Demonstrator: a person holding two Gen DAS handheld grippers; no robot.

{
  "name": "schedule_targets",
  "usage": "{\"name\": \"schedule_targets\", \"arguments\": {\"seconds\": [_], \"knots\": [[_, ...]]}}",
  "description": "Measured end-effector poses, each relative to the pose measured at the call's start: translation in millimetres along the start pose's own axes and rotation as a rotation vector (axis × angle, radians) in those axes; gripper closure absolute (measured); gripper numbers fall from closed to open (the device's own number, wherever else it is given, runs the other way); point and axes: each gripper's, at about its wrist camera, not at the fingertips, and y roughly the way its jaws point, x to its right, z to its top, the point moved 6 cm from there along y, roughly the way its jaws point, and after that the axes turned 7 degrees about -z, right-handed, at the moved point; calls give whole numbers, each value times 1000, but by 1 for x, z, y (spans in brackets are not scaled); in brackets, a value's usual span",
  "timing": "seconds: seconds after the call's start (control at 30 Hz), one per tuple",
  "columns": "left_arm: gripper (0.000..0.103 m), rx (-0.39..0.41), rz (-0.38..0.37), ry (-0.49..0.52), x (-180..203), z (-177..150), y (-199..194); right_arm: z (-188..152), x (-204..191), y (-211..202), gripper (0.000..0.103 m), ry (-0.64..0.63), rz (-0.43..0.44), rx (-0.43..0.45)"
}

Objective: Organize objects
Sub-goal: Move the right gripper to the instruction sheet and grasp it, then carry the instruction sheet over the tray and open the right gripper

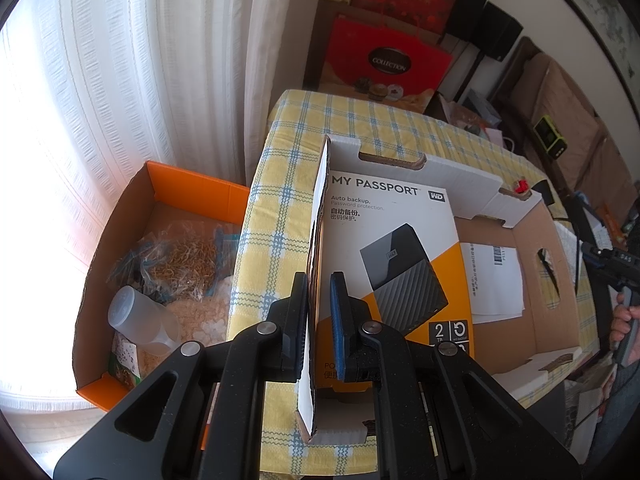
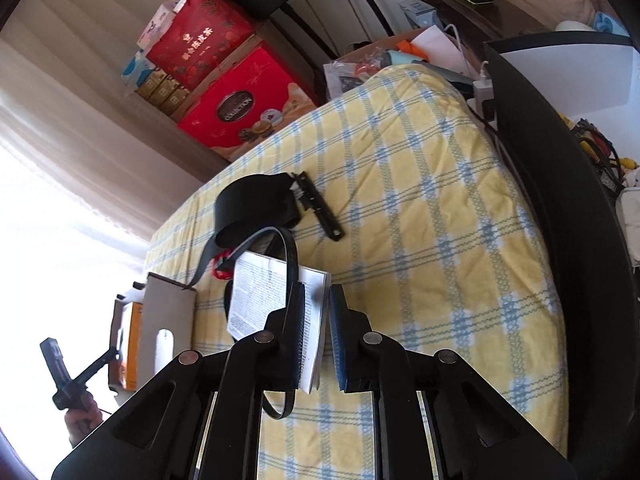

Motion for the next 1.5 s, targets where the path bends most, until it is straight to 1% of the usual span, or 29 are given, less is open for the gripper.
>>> {"name": "schedule_targets", "arguments": {"seconds": [0.07, 0.13, 0.23, 0.27, 0.33, 0.4, 0.57, 0.67, 0.77, 0.93, 1.03, 1.13, 1.37, 1.5], "knots": [[93, -1, 3, 5, 1, 0, 0, 0, -12, -2, 90, -21, 26, 7], [93, -2, 9, 15, 2, 0, 0, -2, -24, -1, 90, -48, 28, 1], [93, -3, 15, 46, 6, 0, 2, -5, -38, -1, 90, -88, 14, 7], [95, -3, 13, 56, 9, 0, 3, -6, -41, -2, 90, -99, 5, 13], [100, -6, 18, 85, 15, -1, 5, -6, -44, -4, 94, -106, -5, 22], [100, -6, 24, 97, 20, 0, 6, -6, -44, -6, 96, -105, -2, 26], [100, -5, 17, 89, 25, 3, 10, -7, -50, -10, 97, -128, -4, 20], [100, -4, 16, 92, 28, 2, 11, -10, -58, -7, 95, -151, 5, 13], [100, -5, 14, 91, 28, 3, 11, -17, -69, 2, 93, -173, 25, -11], [100, -7, 16, 94, 28, 4, 11, -26, -78, 22, 93, -179, 14, -38], [100, -8, 5, 83, 27, 4, 11, -26, -75, 22, 98, -145, 25, -33], [100, -8, -6, 74, 26, 3, 11, -21, -71, 9, 100, -127, 20, -10], [100, -5, -11, 67, 26, 3, 11, 2, -58, -40, 101, -91, -16, 72], [100, -5, -11, 66, 26, 3, 11, 10, -62, -65, 101, -94, 0, 109]]}}
